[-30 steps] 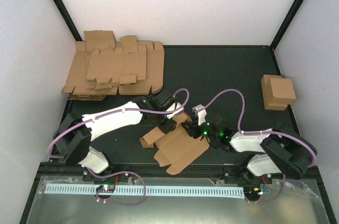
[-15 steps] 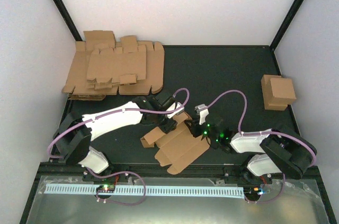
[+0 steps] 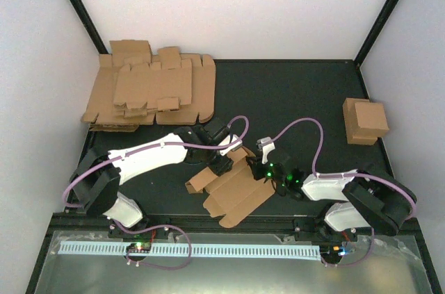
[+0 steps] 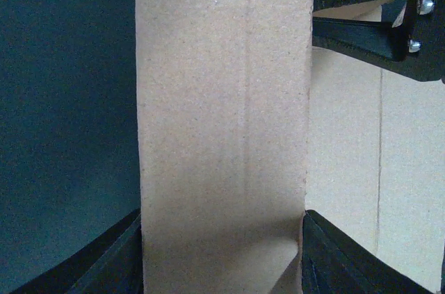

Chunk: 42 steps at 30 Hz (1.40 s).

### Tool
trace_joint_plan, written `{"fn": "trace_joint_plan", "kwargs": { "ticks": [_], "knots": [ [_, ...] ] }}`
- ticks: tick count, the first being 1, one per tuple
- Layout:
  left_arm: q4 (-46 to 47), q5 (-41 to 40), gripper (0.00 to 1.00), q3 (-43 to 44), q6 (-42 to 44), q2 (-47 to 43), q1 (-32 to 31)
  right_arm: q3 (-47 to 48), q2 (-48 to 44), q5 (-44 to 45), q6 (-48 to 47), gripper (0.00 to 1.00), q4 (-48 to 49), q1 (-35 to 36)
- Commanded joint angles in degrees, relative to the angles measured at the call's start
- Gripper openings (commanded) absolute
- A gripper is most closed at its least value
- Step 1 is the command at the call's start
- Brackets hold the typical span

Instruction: Fold the paper box

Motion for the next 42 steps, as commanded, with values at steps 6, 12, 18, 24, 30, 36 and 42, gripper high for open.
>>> {"fn": "trace_joint_plan", "kwargs": {
  "ticks": [6, 12, 18, 24, 30, 36, 42],
  "knots": [
    [-0.55, 1.26, 0.56, 2.01, -0.14, 0.88, -0.5, 0.23, -1.3, 1.52, -2.36, 0.32, 1.31, 2.34],
    [-0.54, 1.21, 0.55, 2.06, -0.23, 1.21, -0.54, -1.84, -3.22, 1.65, -1.8, 0.44, 1.1, 3.43],
    [-0.66, 0.91, 0.55, 2.28, -0.14, 1.71, -1.0, -3.45, -4.56, 0.37, -1.61, 0.53, 1.32, 3.4],
    [-0.67, 0.6, 0.54, 2.41, -0.41, 1.85, -1.48, -4.03, -4.33, -2.15, -1.31, 0.6, 1.95, 3.54],
    [-2.16, -1.35, 0.54, 3.45, -0.58, 2.8, -2.36, -5.55, -6.17, -3.4, 1.12, 0.72, 1.64, 3.55],
    [-2.01, -2.06, 0.54, 3.2, -0.75, 2.95, -2.91, -8.37, -13.81, -1.44, 2.36, 0.8, -1.83, 3.5],
    [-2.34, -2.55, 0.54, 3.79, -0.59, 3.52, -3.13, -8.58, -19.61, -1.85, 2.61, 0.89, -6.27, 3.46]
  ]
}}
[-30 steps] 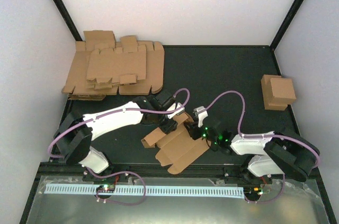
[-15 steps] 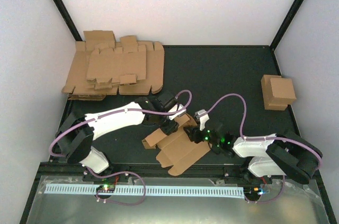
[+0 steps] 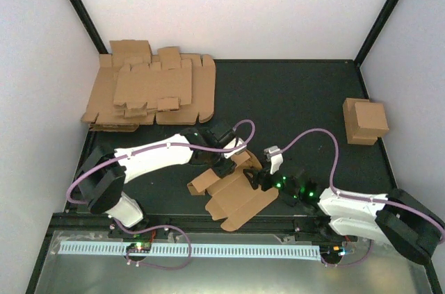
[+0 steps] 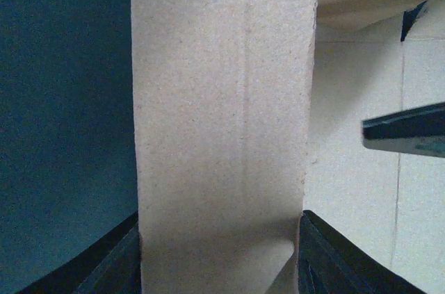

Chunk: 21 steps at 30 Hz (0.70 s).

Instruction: Fold the paper box

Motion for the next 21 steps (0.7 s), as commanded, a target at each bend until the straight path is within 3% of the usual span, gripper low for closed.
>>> {"fn": "trace_joint_plan", "kwargs": {
  "ticks": [1, 8, 13, 16, 21],
  "knots": [
    [-1.46, -1.12, 0.54, 2.16, -0.39, 1.23, -0.51, 0.45, -4.11, 0.68, 0.63, 0.91, -4.78, 0.23],
    [-1.42, -1.32, 0.54, 2.34, -0.38, 1.31, -0.68, 4.6, -11.39, 4.78, 1.33, 0.99, -17.6, 0.02],
    [-1.49, -1.49, 0.54, 2.42, -0.29, 1.49, -0.7, 6.23, -15.91, 10.22, 2.54, 0.98, -25.32, -0.7],
    [-1.49, -1.65, 0.54, 2.27, -0.38, 1.41, -0.77, 8.24, -18.35, 16.35, 3.58, 0.94, -31.33, -1.01],
    [-1.66, -1.67, 0.54, 2.35, -0.3, 1.37, -0.82, 9.03, -19.83, 19.48, 4.95, 0.75, -34.56, -2.89]
  ]
}}
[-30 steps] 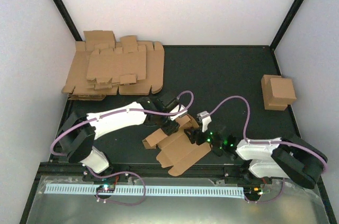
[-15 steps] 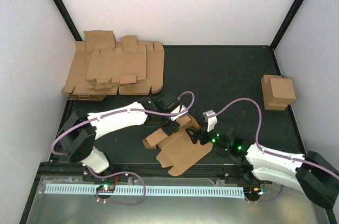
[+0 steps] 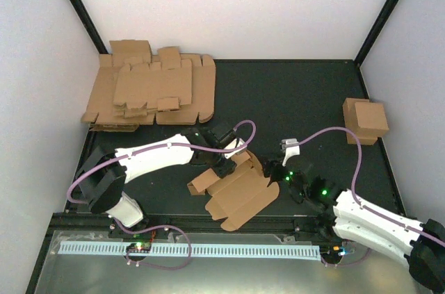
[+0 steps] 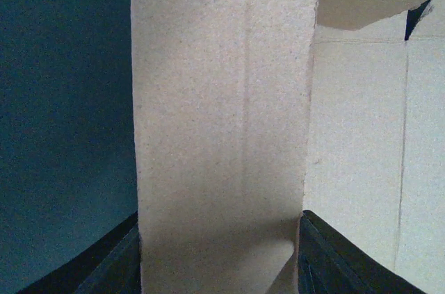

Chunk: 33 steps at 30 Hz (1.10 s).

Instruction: Fold the paper box

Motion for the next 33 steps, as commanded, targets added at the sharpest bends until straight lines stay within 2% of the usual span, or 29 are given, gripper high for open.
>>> {"fn": "trace_joint_plan", "kwargs": {
  "ticks": [1, 5, 7, 12, 16, 19, 28, 33],
  "knots": [
    [-1.4, -0.83, 0.54, 2.0, -0.28, 1.03, -0.43, 1.6, -0.61, 5.6, 1.99, 0.72, -5.39, -1.8],
    [-1.45, -0.84, 0.54, 2.0, -0.36, 1.03, -0.43, 2.68, 0.34, 7.26, 5.03, 0.65, -7.91, -2.33],
    [-1.58, -0.8, 0.54, 1.98, -0.36, 1.12, -0.48, 2.7, -0.27, 7.11, 6.41, 0.58, -8.57, -2.99],
    [-1.67, -0.78, 0.54, 2.05, -0.32, 1.03, -0.52, 2.84, 2.41, -0.62, 3.88, 0.45, -6.45, -4.53],
    [-1.8, -0.69, 0.54, 2.35, -0.28, 1.21, -0.51, 3.35, 7.14, -12.0, -2.04, 0.45, -1.33, -4.55],
    [-1.79, -0.48, 0.54, 2.52, -0.28, 1.2, -0.51, 3.46, 9.42, -16.96, -4.22, 0.46, 2.53, -4.53],
    [-2.04, 2.0, 0.55, 4.08, -0.5, 1.58, -0.51, 5.7, 15.62, -21.89, -7.79, 0.51, 5.13, -4.56],
    [-2.08, 2.73, 0.55, 4.55, -0.36, 1.65, -0.5, 6.02, 18.03, -21.61, -8.91, 0.55, 6.36, -4.5]
  ]
}}
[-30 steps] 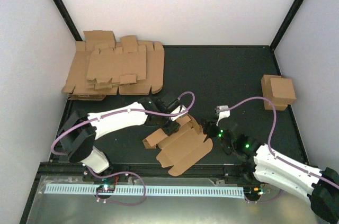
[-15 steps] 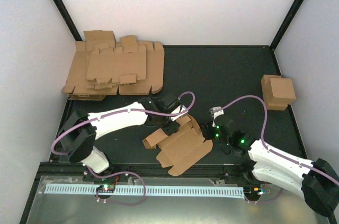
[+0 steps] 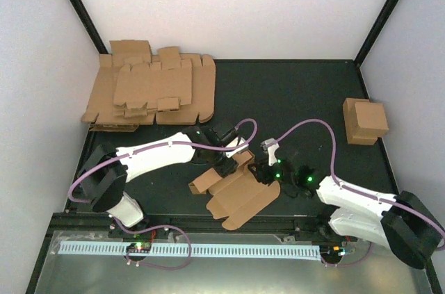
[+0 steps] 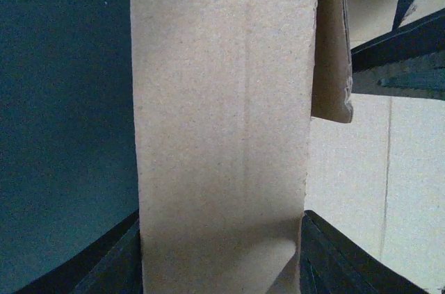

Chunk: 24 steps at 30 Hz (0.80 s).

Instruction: Fold the paper box

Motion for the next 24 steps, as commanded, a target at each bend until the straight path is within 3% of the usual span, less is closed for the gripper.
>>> {"fn": "trace_joint_plan", "kwargs": {
  "ticks": [1, 8, 16, 24],
  "knots": [
    [-0.67, 1.89, 0.56, 2.67, -0.21, 0.88, -0.41, 1.25, 1.26, -1.1, -2.47, 0.56, 2.64, -0.06],
    [-0.75, 4.71, 0.56, 3.08, -0.16, 1.52, -0.23, -3.63, 1.4, 1.71, -6.24, 0.63, 11.7, -0.07],
    [-0.98, 6.06, 0.56, 4.01, -0.14, 2.44, 0.07, -2.74, 6.15, 3.7, -9.14, 0.61, 16.69, 0.07],
    [-0.31, 13.22, 0.56, 4.03, 0.11, 2.45, 1.71, -5.28, 6.86, 3.25, -8.51, 0.6, 23.83, 0.3]
  ]
}}
